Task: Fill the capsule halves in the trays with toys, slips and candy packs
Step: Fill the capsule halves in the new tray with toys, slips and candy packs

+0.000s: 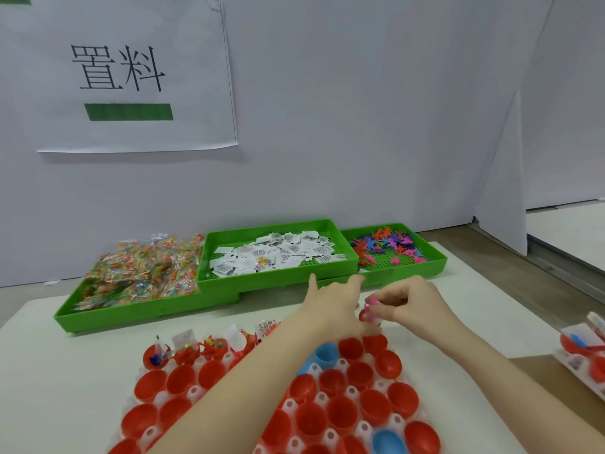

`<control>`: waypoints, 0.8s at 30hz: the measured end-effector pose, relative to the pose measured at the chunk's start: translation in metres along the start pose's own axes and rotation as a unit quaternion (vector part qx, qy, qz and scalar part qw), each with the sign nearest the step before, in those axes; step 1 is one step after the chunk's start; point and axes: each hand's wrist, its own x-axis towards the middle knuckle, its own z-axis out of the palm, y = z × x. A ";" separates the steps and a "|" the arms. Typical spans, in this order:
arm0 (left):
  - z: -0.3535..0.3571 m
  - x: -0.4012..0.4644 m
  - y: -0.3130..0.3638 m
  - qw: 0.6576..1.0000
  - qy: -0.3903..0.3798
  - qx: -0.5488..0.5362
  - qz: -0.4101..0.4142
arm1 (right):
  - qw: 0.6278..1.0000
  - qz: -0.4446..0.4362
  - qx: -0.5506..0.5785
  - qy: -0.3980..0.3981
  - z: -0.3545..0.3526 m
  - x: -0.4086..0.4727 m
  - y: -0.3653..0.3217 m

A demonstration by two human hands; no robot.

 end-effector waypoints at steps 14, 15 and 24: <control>0.007 0.007 -0.002 0.999 0.024 0.022 0.016 | 0.983 -0.035 -0.165 -0.066 -0.005 0.008 -0.005; 0.007 0.008 -0.002 0.999 0.025 0.030 0.017 | 0.979 -0.035 -0.191 -0.066 -0.004 0.008 -0.006; 0.003 0.006 0.002 0.996 0.023 0.083 0.018 | 0.965 0.025 -0.259 -0.028 -0.002 0.012 -0.018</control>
